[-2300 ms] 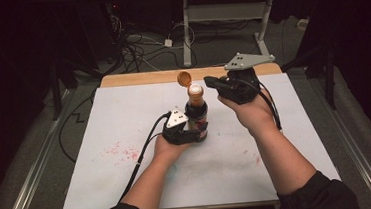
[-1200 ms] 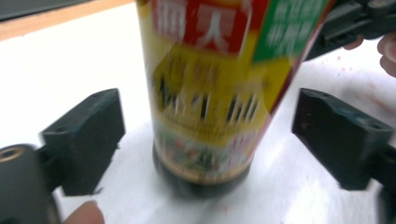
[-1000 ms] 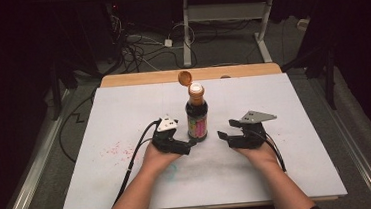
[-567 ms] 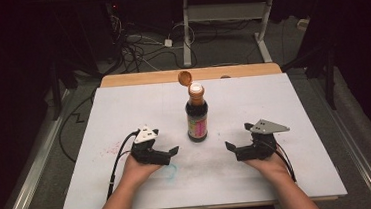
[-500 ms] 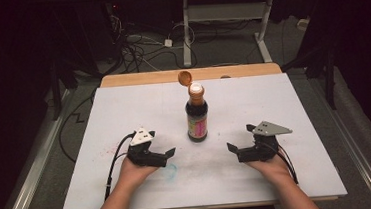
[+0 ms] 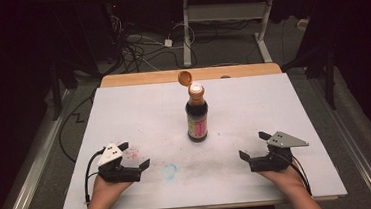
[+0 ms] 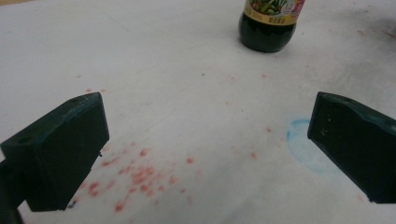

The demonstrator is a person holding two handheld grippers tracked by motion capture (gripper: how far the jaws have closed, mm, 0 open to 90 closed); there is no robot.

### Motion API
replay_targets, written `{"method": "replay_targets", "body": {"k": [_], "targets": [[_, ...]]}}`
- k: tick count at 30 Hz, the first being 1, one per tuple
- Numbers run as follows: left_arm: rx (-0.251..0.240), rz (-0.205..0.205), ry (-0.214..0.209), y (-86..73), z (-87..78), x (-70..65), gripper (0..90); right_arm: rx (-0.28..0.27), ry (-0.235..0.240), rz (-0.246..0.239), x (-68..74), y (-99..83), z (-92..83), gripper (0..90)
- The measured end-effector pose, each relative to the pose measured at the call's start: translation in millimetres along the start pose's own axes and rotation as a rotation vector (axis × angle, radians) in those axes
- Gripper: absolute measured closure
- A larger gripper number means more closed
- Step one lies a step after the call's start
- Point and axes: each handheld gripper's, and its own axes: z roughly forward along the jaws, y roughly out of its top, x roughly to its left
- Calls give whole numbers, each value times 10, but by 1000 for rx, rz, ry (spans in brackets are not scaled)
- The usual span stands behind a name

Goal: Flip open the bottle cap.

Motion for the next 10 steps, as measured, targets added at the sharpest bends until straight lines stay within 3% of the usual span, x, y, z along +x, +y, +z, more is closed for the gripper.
{"method": "replay_targets", "body": {"k": [4,10], "targets": [[-30,-4,10,-4,-120,42,0,-18,-10,-4,1,-40,-93,4],[-33,0,16,-20,-119,38,0,-31,-12,-1,-8,-41,-86,4]]}}
